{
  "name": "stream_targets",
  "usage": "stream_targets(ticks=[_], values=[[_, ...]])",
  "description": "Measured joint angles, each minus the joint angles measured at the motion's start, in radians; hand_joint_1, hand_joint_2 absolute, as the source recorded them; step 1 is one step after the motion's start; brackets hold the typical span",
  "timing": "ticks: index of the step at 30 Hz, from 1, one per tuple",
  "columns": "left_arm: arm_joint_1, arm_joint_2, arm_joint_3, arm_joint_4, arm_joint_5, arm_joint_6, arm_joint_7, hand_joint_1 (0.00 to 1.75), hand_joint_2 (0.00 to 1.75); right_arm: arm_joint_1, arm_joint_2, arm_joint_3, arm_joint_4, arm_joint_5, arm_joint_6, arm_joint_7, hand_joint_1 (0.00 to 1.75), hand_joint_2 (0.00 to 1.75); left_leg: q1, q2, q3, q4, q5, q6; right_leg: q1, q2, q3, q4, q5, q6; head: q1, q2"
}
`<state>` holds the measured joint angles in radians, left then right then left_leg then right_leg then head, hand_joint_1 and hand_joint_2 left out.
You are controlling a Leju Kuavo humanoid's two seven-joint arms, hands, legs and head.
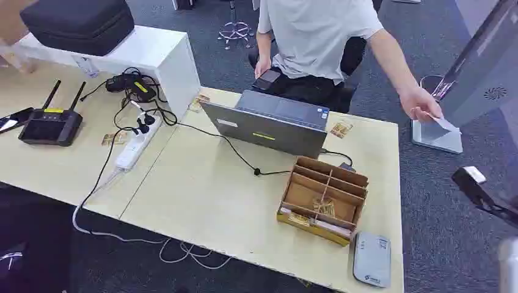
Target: Pass the card to the sensor for recognition and then transmit it.
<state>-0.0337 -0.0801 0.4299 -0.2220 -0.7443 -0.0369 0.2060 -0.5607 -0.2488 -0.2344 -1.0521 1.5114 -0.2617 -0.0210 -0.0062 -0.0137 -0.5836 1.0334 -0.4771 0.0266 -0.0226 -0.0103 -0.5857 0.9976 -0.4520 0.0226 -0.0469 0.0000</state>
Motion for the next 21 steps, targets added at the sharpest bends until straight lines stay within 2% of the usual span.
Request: stream_targets(ticks=[1,9,12,21], values=[[-0.001,0.000,0.000,0.000,0.000,-0.008,-0.002,0.00,1.75,-0.015,0.012,0.028,-0.003,0.006,-0.001,0.008,0.00,1.75,0.000,0.000,0.000,0.000,0.000,0.000,0.000,0.000,0.000,0.000,0.000,0.000,0.000,0.000],[-0.011,-0.017,0.028,0.000,0.026,-0.098,-0.025,0.00,1.75,-0.133,0.113,0.243,-0.031,0.039,-0.007,0.052,0.00,1.75,0.000,0.001,0.000,0.000,0.000,0.000,0.000,0.001,-0.001,0.001,0.000,0.000,0.000,0.000],[-0.015,-0.023,0.046,0.000,0.045,-0.156,-0.046,0.00,1.75,-0.174,0.147,0.324,-0.041,0.053,-0.013,0.072,0.00,1.75,0.000,0.002,0.000,0.000,0.001,-0.001,0.000,0.003,-0.002,0.000,0.001,-0.002,0.000,0.000],[-0.020,-0.030,0.062,0.006,0.050,-0.172,-0.050,0.00,1.75,-0.204,0.180,0.385,-0.048,0.053,-0.014,0.078,0.00,1.75,0.000,0.002,0.000,0.000,0.001,-0.001,0.000,0.002,-0.002,0.000,0.001,-0.001,0.000,0.000]])
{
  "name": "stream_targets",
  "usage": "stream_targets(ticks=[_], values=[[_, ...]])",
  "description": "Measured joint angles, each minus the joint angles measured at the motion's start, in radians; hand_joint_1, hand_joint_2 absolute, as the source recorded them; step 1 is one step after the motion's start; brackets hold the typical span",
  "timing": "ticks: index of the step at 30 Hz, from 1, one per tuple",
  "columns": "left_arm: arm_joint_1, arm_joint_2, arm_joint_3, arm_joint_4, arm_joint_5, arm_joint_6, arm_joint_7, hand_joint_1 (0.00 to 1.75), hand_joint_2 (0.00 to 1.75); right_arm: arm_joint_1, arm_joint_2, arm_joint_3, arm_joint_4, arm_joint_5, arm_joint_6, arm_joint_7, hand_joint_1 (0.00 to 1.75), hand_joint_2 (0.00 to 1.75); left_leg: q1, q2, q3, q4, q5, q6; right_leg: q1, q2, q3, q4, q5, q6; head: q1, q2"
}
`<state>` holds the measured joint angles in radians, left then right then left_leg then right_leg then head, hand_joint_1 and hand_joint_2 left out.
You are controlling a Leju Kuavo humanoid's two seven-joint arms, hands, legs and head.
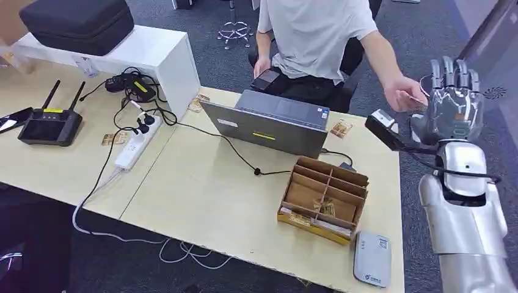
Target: Pass the card to the sensor for recognition and then transmit it.
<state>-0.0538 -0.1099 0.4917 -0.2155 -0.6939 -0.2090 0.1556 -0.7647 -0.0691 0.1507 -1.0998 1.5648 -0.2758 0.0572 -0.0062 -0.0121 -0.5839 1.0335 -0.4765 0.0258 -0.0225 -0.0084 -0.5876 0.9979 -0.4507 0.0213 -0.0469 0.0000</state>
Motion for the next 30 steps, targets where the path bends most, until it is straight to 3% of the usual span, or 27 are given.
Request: stream_targets(ticks=[17,18,30], values=[[0.000,-0.004,0.016,0.002,-0.005,-0.008,-0.018,0.00,1.75,-0.018,0.002,0.056,0.007,0.000,0.000,0.032,0.00,1.75,0.000,0.000,0.000,0.000,0.000,0.000,0.000,0.000,-0.001,0.000,0.000,0.000,0.000,0.000],[0.000,-0.004,0.016,0.002,-0.005,-0.008,-0.018,0.00,1.75,-0.018,0.002,0.058,0.008,0.000,0.000,0.032,1.75,1.75,0.000,0.000,0.000,0.000,0.000,0.000,0.000,0.000,-0.001,0.000,0.000,0.000,0.000,0.000],[-0.001,-0.008,0.026,0.007,-0.005,-0.014,-0.030,0.00,1.75,-0.018,0.002,0.066,0.037,0.000,0.002,-0.019,1.75,1.75,0.000,0.000,0.000,0.000,0.000,0.000,0.000,0.000,-0.001,0.000,0.000,0.000,0.000,0.000]])
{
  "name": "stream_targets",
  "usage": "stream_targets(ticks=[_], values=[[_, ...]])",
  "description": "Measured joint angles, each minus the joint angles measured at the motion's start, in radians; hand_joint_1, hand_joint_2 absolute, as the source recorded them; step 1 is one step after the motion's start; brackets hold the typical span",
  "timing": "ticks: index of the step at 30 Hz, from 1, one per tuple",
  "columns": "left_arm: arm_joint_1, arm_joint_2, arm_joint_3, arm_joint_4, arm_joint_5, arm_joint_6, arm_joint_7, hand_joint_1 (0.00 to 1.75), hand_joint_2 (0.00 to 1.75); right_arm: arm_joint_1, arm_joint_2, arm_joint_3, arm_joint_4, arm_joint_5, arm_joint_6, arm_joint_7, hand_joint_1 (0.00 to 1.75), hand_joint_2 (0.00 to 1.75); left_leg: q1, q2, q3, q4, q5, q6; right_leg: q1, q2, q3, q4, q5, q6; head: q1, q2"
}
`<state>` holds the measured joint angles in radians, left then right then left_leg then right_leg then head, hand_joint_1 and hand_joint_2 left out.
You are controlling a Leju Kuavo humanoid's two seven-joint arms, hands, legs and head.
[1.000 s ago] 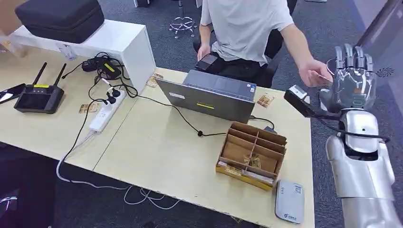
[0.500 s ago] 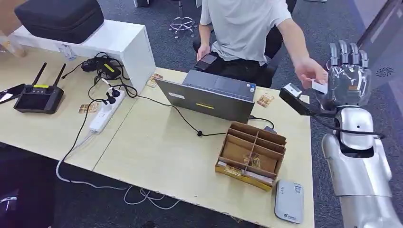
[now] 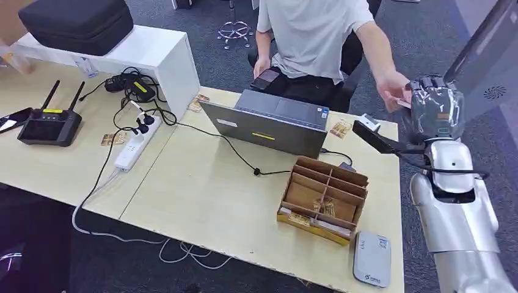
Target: Pass the card to the sensor for recognition and then transmit it.
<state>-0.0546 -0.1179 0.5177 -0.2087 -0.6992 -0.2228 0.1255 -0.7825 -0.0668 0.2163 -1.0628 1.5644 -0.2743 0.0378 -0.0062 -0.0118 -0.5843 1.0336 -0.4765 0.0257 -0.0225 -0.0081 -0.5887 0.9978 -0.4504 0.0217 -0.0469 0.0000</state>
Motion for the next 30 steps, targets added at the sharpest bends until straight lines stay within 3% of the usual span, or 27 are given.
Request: stream_targets(ticks=[13,20,25,30], values=[[0.000,-0.001,0.014,0.001,0.000,-0.007,-0.002,0.00,1.75,-0.001,0.000,0.000,0.008,0.000,0.000,-0.008,1.75,1.75,0.000,0.000,0.000,0.000,0.000,0.000,0.000,0.000,0.000,0.000,0.000,0.000,0.000,0.000],[0.000,-0.001,0.017,0.001,-0.010,0.027,0.011,0.00,1.75,0.015,0.002,0.000,0.004,0.000,-0.021,-0.012,1.75,1.75,0.000,0.000,0.000,0.000,0.000,0.000,0.000,0.000,0.000,0.000,0.000,0.000,0.000,0.000],[-0.001,-0.005,0.027,0.001,-0.009,0.064,0.015,0.00,1.75,0.081,0.003,-0.003,-0.044,0.000,-0.041,-0.028,1.75,1.75,0.000,0.000,0.000,0.000,0.000,0.000,0.000,0.000,0.000,0.000,0.000,0.000,0.000,0.000],[0.001,-0.013,0.062,0.001,0.018,0.093,0.033,0.00,1.75,0.283,0.002,-0.037,-0.269,-0.030,-0.130,-0.104,1.75,1.75,0.000,-0.001,0.000,0.000,-0.001,0.000,0.000,-0.001,0.000,-0.002,-0.002,0.000,0.000,0.000]])
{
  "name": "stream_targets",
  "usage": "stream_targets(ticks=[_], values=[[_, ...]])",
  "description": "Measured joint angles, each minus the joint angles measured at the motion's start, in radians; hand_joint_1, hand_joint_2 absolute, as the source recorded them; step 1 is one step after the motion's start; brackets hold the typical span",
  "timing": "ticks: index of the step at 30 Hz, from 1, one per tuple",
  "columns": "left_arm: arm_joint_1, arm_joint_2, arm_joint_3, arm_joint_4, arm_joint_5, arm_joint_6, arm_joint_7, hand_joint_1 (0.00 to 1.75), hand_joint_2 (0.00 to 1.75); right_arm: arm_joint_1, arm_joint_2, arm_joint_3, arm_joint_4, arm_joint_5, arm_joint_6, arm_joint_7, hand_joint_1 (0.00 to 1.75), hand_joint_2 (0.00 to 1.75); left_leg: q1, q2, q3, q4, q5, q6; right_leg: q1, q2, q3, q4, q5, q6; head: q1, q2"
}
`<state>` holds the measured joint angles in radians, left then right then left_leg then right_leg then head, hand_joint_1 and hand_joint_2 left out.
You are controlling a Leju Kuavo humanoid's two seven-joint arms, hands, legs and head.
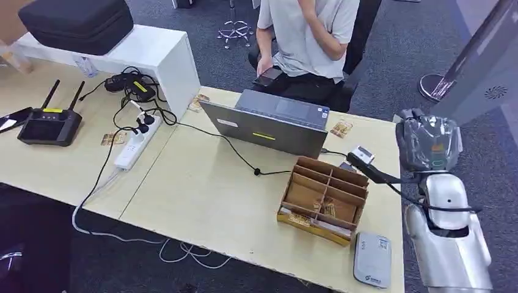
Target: Pass the card to the sensor for recognition and then transmit it.
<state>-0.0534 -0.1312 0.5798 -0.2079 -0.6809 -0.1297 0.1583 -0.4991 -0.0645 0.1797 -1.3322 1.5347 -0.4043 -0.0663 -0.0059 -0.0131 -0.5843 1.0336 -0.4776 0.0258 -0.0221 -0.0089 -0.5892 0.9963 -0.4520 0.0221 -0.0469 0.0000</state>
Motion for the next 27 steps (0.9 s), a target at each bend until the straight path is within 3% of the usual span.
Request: stream_targets(ticks=[3,13,18,27], values=[[0.004,-0.004,0.022,0.000,0.008,0.006,0.003,0.00,1.75,0.154,0.000,-0.025,-0.158,-0.018,-0.041,-0.031,1.75,1.75,0.000,0.001,-0.001,0.000,-0.002,0.000,0.000,0.000,0.000,0.000,-0.001,-0.001,0.000,0.000],[0.009,-0.005,0.068,0.000,0.020,0.022,0.010,0.00,1.75,0.484,-0.033,-0.090,-0.452,-0.021,-0.134,-0.063,1.75,1.75,0.000,0.002,-0.001,0.000,-0.003,-0.001,0.000,0.002,-0.001,-0.001,-0.001,-0.001,0.000,0.000],[0.010,-0.003,0.079,0.000,0.022,0.022,0.006,0.00,1.75,0.594,-0.034,-0.110,-0.501,-0.025,-0.160,-0.080,1.75,1.75,0.000,0.003,0.000,0.000,-0.004,-0.001,0.000,0.003,-0.001,-0.001,-0.001,-0.001,0.000,0.000],[0.009,-0.002,0.094,0.000,0.022,0.031,0.010,0.00,1.75,0.662,-0.023,-0.113,-0.481,-0.005,-0.173,-0.093,1.75,1.75,0.000,0.004,0.000,0.000,-0.004,-0.001,0.000,0.004,-0.001,0.000,-0.001,-0.001,0.000,0.000]])
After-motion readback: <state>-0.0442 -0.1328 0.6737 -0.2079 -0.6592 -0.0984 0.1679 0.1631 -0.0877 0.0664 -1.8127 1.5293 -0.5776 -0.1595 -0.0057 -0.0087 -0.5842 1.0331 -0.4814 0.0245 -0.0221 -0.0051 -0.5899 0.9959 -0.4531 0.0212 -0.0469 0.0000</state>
